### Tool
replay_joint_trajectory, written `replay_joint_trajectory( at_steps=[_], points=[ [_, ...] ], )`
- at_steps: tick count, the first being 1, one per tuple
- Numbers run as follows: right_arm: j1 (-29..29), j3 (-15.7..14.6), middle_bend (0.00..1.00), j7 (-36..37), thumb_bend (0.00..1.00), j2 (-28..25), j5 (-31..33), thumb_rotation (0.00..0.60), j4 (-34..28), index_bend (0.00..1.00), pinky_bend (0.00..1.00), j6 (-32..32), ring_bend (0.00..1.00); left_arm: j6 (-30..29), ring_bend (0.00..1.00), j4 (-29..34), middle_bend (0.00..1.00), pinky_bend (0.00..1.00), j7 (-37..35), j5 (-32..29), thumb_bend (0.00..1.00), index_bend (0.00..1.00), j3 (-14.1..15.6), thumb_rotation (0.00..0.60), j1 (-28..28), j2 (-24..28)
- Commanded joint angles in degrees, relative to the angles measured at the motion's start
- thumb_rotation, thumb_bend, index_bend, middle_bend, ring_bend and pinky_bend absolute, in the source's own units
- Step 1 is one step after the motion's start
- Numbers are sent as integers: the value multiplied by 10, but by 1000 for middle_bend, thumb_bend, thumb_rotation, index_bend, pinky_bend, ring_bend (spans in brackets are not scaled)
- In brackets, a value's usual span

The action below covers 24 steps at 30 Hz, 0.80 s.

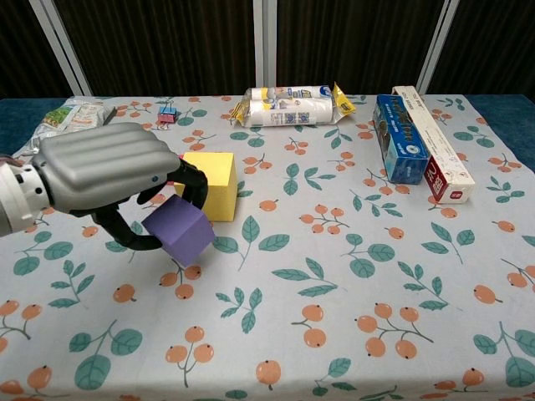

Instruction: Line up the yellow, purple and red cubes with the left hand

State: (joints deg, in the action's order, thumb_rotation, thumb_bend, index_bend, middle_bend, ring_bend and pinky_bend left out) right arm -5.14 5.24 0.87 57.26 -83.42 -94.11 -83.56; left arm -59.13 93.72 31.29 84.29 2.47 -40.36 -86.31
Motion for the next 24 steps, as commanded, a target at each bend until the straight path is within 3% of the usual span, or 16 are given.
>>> replay_joint_trajectory(
  at_steps=[1, 7, 10, 24],
  points=[
    [1, 0, 67, 0, 0, 0, 1, 600, 0, 0, 25, -1, 0, 6, 632, -43, 614, 677, -25, 88, 293, 525, 23, 600, -28, 0],
    [4, -1, 67, -2, 0, -1, 2, 600, -2, 0, 25, -4, 0, -11, 590, -137, 564, 656, -115, 218, 293, 524, 43, 600, -80, 2],
    [6, -1, 67, -2, 0, -1, 3, 600, -3, 0, 25, -5, 0, -15, 577, -183, 542, 656, -144, 251, 293, 520, 48, 600, -102, -4],
    [11, -1, 67, -4, 0, 0, 10, 600, -3, 0, 25, -7, 0, -30, 572, -288, 506, 654, -203, 324, 293, 499, 71, 600, -154, -31]
  ],
)
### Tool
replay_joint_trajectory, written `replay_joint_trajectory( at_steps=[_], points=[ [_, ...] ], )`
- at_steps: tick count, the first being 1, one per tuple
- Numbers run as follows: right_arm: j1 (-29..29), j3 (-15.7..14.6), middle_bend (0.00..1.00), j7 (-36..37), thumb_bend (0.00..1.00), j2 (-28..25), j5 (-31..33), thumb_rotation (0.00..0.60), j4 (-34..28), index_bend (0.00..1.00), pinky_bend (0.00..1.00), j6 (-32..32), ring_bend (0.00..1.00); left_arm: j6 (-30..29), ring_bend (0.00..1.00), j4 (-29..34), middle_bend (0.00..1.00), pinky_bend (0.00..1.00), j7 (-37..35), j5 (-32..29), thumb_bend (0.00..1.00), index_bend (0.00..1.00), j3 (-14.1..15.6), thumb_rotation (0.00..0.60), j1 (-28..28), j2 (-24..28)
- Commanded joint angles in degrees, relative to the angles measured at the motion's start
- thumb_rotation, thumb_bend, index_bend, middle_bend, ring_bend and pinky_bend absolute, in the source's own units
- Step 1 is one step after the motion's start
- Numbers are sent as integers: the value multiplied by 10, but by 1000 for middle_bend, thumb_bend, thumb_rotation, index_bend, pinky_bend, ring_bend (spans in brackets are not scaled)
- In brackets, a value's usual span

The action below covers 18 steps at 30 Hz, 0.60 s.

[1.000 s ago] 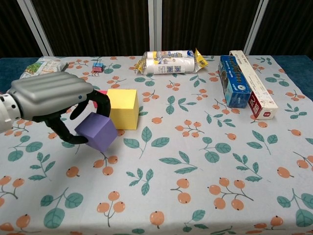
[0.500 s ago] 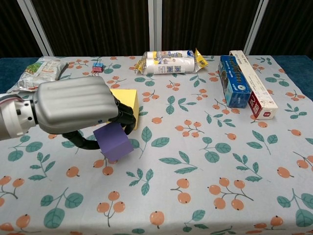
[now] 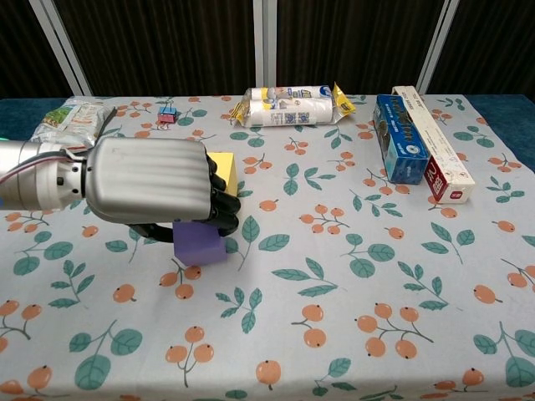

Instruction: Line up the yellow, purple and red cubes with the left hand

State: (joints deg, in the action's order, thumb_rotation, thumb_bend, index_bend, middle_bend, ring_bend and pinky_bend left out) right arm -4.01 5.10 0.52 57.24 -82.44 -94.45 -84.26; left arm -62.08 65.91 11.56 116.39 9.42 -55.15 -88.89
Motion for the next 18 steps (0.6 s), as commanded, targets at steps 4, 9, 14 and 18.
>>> replay_joint_trajectory(
  at_steps=[4, 9, 14, 18],
  points=[
    [1, 0, 67, -1, 0, 1, 2, 600, 0, 0, 25, 2, 0, 11, 572, -32, 493, 649, -14, -4, 292, 484, -2, 600, -14, -16],
    [1, 0, 67, -3, 0, 0, 4, 600, -1, 0, 25, 3, 0, 13, 572, -44, 461, 644, -17, -11, 292, 457, -5, 600, -19, -17],
    [0, 1, 67, -4, 0, 0, 5, 600, -2, 0, 25, 5, 0, 22, 559, -41, 417, 622, -8, -16, 291, 412, -1, 600, -21, -13],
    [-1, 1, 67, -4, 0, 0, 4, 600, -3, 0, 25, 6, 0, 25, 554, -32, 339, 613, 0, -22, 290, 375, 0, 600, -18, -8]
  ],
)
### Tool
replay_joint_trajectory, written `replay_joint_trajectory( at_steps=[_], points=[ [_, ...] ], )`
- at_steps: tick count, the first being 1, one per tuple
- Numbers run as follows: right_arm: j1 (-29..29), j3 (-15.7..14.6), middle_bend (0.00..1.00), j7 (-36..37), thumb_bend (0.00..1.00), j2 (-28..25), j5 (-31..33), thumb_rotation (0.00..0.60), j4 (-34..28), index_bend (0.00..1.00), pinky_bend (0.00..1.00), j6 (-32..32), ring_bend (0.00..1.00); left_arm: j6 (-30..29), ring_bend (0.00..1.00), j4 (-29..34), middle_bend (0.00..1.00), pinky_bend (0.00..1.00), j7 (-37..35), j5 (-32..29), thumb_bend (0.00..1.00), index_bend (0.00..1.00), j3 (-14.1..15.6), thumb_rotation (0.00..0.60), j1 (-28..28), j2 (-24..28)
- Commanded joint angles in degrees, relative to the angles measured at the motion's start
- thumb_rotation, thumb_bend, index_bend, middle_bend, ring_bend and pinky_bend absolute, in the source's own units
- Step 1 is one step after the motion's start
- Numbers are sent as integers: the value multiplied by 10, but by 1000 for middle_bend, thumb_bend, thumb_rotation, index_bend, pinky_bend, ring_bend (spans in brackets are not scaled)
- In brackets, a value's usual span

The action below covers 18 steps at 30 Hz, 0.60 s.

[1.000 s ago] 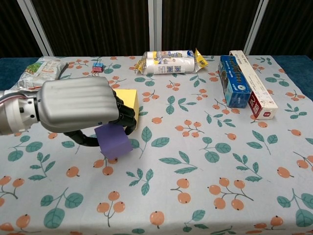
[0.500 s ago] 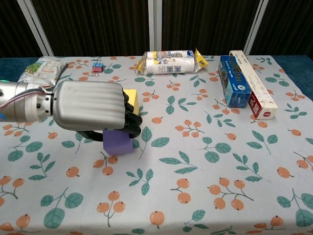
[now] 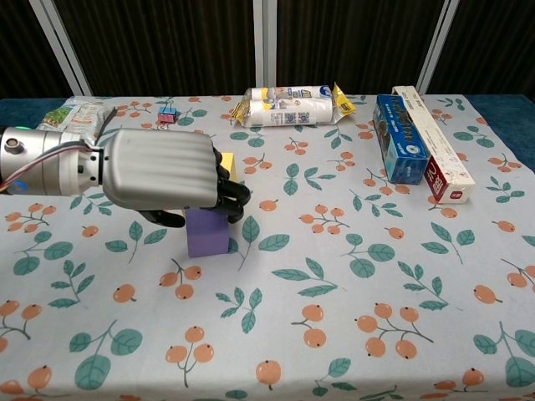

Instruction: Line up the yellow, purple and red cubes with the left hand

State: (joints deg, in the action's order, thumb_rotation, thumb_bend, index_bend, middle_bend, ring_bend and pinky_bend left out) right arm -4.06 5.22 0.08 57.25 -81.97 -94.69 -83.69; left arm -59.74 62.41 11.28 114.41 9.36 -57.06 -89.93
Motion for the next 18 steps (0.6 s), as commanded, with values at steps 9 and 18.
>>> replay_joint_trajectory(
  at_steps=[9, 18],
  points=[
    [2, 0, 67, 3, 0, -1, -4, 600, -1, 0, 25, -4, 0, -21, 552, 47, 288, 606, 20, -16, 288, 355, 1, 600, 20, 32],
    [0, 0, 67, 7, 0, 2, -11, 600, 3, 0, 25, -5, 0, -98, 552, 92, 313, 604, -6, -39, 139, 382, -2, 600, 79, 35]
  ],
)
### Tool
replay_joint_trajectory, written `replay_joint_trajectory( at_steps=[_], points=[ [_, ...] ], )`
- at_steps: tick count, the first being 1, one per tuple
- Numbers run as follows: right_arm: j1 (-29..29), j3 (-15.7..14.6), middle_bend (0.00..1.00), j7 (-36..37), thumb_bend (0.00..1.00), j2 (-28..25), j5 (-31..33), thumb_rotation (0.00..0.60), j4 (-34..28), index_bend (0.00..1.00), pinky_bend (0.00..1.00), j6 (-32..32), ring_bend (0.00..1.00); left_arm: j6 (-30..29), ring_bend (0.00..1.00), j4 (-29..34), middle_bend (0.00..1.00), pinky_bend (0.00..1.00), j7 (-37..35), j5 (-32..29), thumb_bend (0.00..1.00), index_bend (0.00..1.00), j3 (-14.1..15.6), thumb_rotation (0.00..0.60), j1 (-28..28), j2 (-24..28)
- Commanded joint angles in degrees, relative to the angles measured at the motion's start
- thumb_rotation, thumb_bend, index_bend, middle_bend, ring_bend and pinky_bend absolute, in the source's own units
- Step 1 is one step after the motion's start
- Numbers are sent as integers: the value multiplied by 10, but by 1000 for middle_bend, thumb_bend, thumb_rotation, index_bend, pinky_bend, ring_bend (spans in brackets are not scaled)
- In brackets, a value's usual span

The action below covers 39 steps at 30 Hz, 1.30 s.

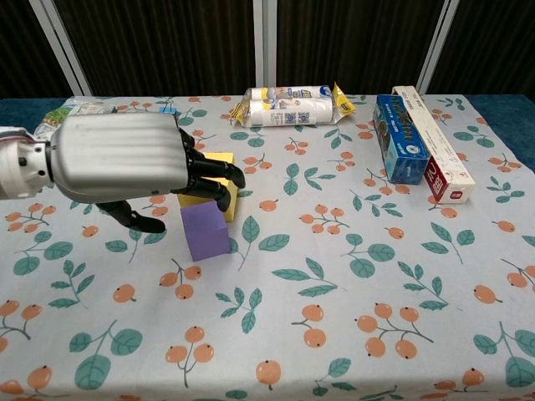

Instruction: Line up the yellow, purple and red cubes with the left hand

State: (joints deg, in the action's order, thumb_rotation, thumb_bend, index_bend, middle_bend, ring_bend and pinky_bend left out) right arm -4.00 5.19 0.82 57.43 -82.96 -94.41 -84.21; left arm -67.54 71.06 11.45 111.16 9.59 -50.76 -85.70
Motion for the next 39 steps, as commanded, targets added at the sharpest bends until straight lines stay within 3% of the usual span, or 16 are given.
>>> replay_joint_trajectory(
  at_steps=[1, 5, 12, 26, 39],
  points=[
    [-1, 0, 67, 0, 0, 1, -2, 600, 0, 0, 25, -1, 0, -23, 552, 6, 312, 605, -11, -11, 120, 382, -8, 600, 20, -15],
    [0, 0, 67, 0, 0, 2, -6, 600, 0, 0, 25, -3, 0, -18, 552, -1, 313, 604, -5, -26, 67, 382, -27, 600, 23, -44],
    [6, -2, 67, 3, 0, -1, -5, 600, 1, 0, 25, -10, 0, 17, 552, -19, 313, 604, 14, -47, 61, 382, -53, 600, 12, -84],
    [11, -2, 63, 7, 0, -3, -3, 600, 3, 0, 25, -13, 0, 51, 552, -38, 313, 586, 84, -53, 60, 382, -50, 600, 15, -105],
    [12, -3, 63, 6, 0, -3, -4, 600, 1, 0, 25, -13, 0, 49, 552, -35, 313, 578, 95, -51, 61, 382, -41, 600, 23, -94]
  ],
)
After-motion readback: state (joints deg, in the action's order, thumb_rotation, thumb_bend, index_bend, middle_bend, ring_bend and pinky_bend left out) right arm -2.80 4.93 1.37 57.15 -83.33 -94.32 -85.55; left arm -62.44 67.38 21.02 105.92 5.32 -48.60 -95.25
